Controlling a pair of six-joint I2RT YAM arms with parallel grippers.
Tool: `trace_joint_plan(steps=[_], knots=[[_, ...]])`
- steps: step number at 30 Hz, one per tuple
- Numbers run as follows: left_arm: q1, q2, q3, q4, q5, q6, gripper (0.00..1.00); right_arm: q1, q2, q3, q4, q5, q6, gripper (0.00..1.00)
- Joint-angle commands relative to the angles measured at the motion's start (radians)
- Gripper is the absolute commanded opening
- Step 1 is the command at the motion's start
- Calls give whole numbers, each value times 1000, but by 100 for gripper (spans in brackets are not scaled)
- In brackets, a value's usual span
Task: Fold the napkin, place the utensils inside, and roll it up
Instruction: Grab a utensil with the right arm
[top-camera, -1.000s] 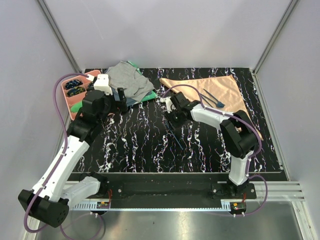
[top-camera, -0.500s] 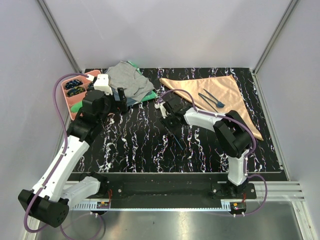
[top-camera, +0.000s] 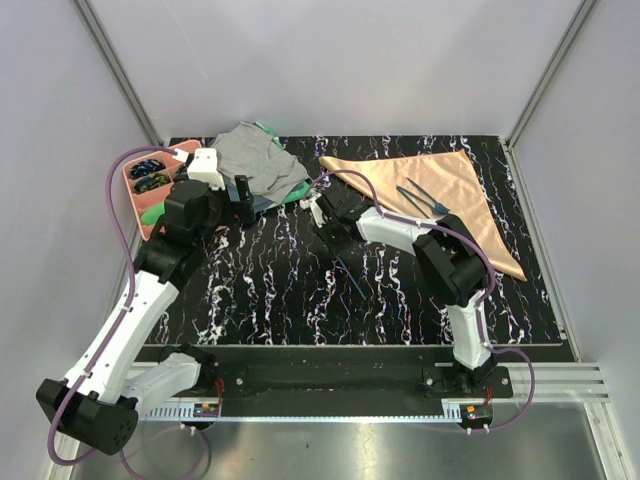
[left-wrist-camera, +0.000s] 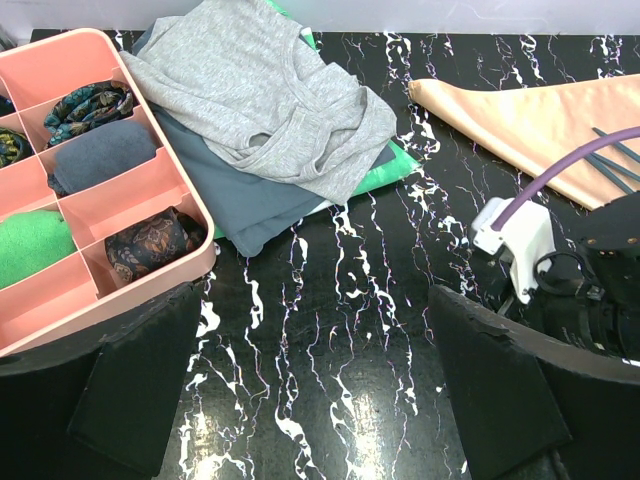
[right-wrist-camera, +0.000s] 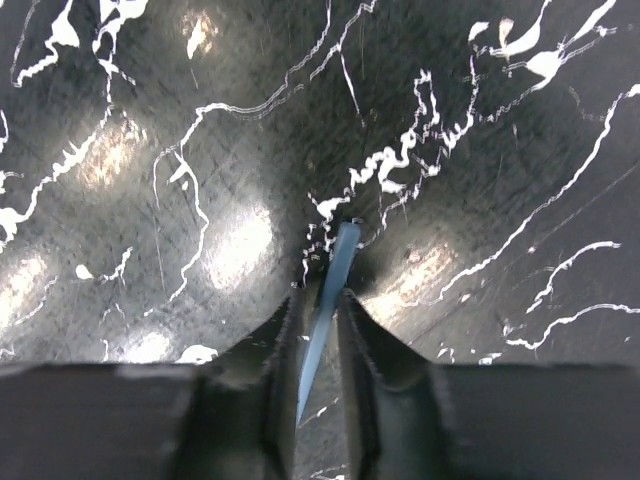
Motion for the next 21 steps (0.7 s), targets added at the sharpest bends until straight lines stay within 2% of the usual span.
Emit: trace_joint_plan(steps=[1, 3, 6, 12, 16, 21], knots=[[6, -4, 5, 61, 9, 0, 99, 6, 68, 12, -58, 25, -18, 14], [6, -7, 5, 60, 9, 0, 99, 8, 74, 4, -69, 25, -20, 0], [6, -11, 5, 61, 8, 0, 99, 6, 59, -10, -75, 38, -43, 0], [6, -13, 5, 61, 9, 0, 99, -32, -79, -14, -81, 81, -193, 0], [6, -18, 5, 61, 8, 2, 99, -112, -154, -5, -81, 78, -339, 0], [6, -15, 5, 61, 9, 2, 99, -239, -163, 67, -93, 43, -419, 0]])
